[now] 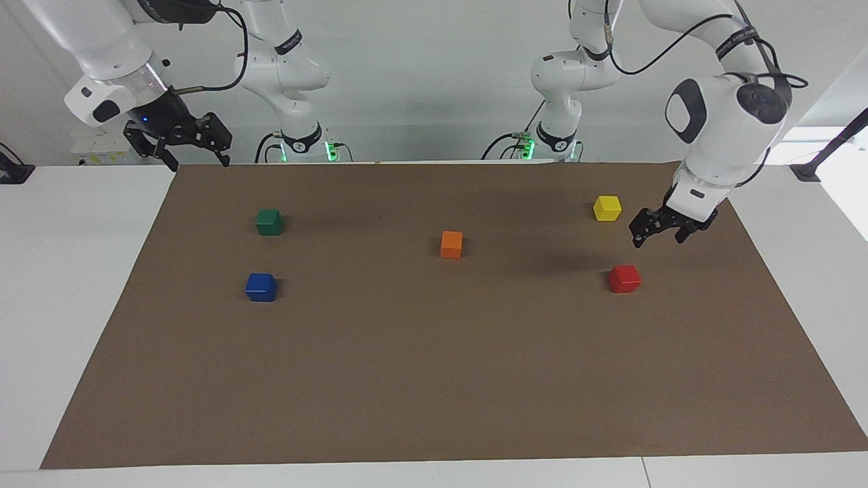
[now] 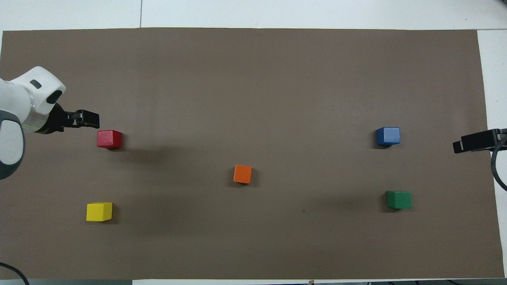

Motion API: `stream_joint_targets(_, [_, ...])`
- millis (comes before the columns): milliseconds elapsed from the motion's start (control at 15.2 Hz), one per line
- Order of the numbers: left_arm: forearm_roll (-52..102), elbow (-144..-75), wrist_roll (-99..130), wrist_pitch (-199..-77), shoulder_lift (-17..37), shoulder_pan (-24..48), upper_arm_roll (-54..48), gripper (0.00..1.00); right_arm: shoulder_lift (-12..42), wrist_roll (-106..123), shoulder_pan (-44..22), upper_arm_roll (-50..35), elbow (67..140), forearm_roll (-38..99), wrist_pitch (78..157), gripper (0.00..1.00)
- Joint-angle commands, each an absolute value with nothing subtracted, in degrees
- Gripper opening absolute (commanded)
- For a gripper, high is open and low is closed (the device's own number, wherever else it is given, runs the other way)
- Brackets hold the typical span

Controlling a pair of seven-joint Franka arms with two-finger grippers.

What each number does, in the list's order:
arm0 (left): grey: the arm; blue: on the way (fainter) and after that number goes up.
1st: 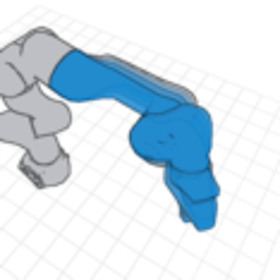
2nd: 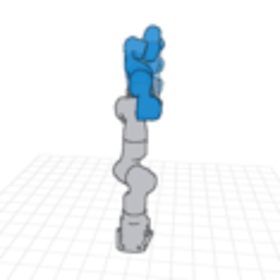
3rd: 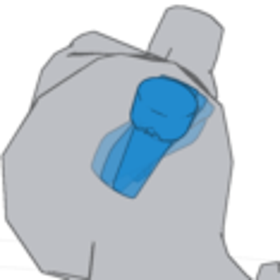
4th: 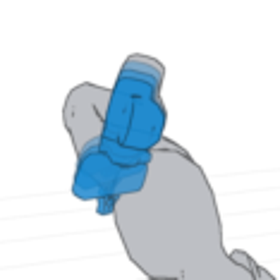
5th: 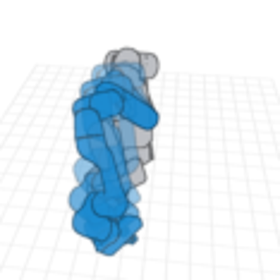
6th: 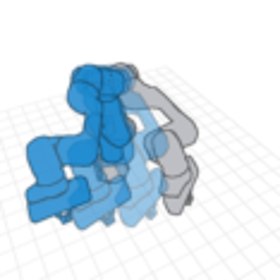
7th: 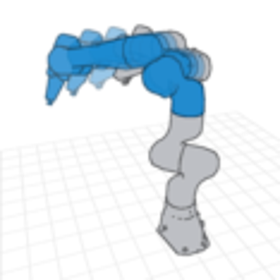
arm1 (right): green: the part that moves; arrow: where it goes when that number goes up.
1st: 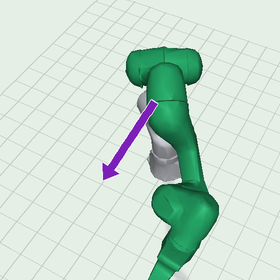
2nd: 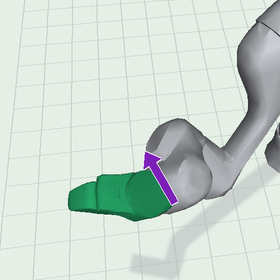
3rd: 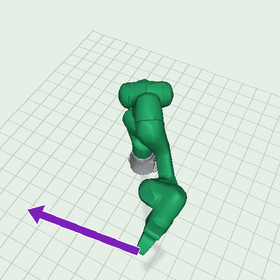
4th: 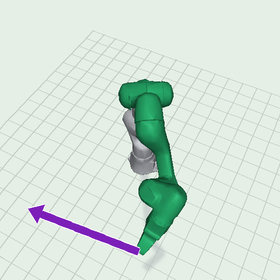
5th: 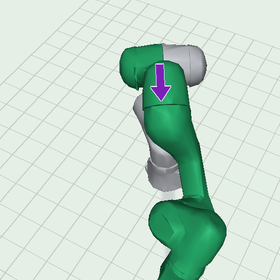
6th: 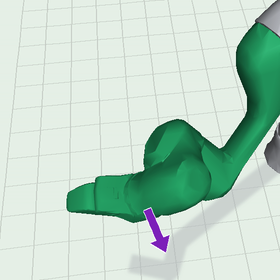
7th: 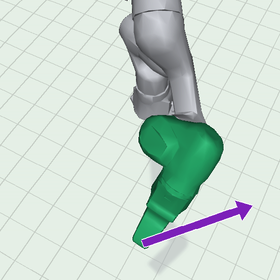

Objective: Transfer red block to right arm and stack on blue block

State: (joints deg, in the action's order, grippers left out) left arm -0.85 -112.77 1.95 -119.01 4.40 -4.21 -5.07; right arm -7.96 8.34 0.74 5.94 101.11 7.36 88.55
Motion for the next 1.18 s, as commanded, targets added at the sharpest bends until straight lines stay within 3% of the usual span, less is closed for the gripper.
stream_joint_targets(0, [-0.70, -121.97, 0.53, -130.66, 5.35, -4.92, -5.01, 1.00, -12.39, 12.30, 3.24, 5.71, 110.55, 15.44, 93.33, 1.00])
stream_joint_targets(460, [-0.70, -124.45, -0.53, -136.31, 9.13, -6.33, -5.01, 1.00, -11.43, 25.46, 7.64, 5.80, 120.04, 41.71, 96.06, 1.00])
stream_joint_targets(723, [-0.70, -123.57, 0.00, -138.25, 12.04, -5.71, -5.10, 1.00, -6.52, 37.77, 9.23, 5.71, 122.26, 57.54, 93.79, 1.00])
stream_joint_targets(789, [-0.62, -123.23, 0.09, -137.03, 12.04, -5.97, -5.10, 0.66, -5.98, 38.14, 8.88, 5.71, 122.43, 60.87, 92.82, 1.00])
stream_joint_targets(854, [-0.18, -121.22, 0.44, -133.72, 12.22, -6.06, -5.10, 0.02, -5.72, 38.23, 8.44, 5.71, 123.04, 64.48, 92.12, 1.00])
stream_joint_targets(1117, [4.63, -107.86, 12.77, -113.85, 12.22, -5.45, -5.62, 0.00, -1.60, 41.73, 5.72, 5.63, 125.24, 77.58, 87.47, 1.00])
